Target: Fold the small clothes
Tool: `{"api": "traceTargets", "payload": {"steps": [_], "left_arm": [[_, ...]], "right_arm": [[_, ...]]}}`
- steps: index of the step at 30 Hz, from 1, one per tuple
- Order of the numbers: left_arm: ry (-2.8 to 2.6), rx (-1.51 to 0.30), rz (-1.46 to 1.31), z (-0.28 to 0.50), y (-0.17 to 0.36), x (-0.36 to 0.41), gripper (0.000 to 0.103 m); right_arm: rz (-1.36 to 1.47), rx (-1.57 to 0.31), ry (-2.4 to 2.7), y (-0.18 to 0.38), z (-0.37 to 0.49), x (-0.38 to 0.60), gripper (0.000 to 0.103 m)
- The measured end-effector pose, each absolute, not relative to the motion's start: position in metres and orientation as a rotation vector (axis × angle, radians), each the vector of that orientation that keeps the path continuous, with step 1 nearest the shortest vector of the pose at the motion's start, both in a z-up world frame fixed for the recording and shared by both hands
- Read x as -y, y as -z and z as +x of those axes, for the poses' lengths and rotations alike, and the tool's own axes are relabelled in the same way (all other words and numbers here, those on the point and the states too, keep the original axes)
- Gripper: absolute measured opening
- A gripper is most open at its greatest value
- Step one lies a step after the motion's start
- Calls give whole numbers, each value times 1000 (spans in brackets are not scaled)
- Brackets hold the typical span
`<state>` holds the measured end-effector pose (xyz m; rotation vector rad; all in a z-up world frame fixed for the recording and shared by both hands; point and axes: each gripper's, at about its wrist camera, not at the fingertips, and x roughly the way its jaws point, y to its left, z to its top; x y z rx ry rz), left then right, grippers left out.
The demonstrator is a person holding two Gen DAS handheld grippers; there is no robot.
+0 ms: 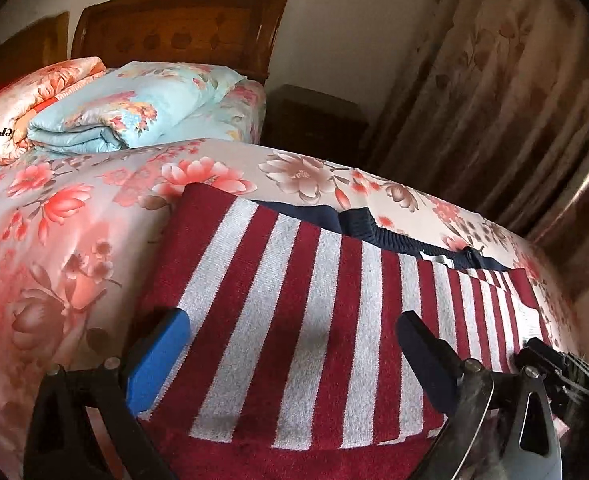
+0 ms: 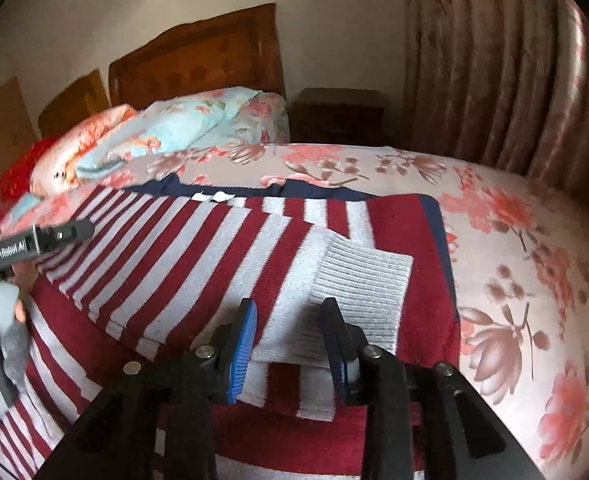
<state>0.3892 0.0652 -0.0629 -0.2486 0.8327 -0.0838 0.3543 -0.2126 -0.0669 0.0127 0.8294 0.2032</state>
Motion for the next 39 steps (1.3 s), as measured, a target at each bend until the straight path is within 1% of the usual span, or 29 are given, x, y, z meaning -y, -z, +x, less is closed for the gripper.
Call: {"api": "traceTargets", "payload": {"steps": [7, 9, 11, 12, 14, 16, 19, 21, 25, 27, 29, 34, 39], "left_arm": [[59, -844, -225, 392, 64, -61, 103], [25, -832, -226, 387, 52, -55, 103], [84, -772, -274, 381, 34, -49, 103], [100, -739, -255, 383, 24, -40, 103], [119, -745, -186, 398, 20, -24, 103], [145, -856, -138, 428, 37, -10, 103], [122, -940, -108, 454, 63, -8, 103], [92, -928, -64, 457, 69, -11, 103], [11, -890, -112, 454, 62, -40, 103], [-65, -888, -202, 456, 64, -68, 103], [-31, -868, -305, 455, 65, -85, 103], [-42, -917, -96, 462, 71, -50, 103], [-60, -907, -137, 461, 73, -60, 103]], "right_arm": [[52, -828, -210, 67, 356, 216, 33], [53, -829, -210, 67, 356, 216, 33], [56, -828, -211, 67, 357, 216, 33], [60, -828, -212, 67, 357, 216, 33], [70, -828, -213, 67, 357, 217, 33], [70, -828, -211, 67, 357, 217, 33], [70, -828, -212, 67, 357, 217, 33], [73, -828, -213, 67, 357, 217, 33], [86, -828, -220, 67, 358, 218, 33], [99, -827, -224, 68, 357, 220, 33], [105, -826, -227, 67, 357, 221, 33], [111, -826, -229, 67, 357, 221, 33], [114, -826, -229, 67, 358, 221, 33]]}}
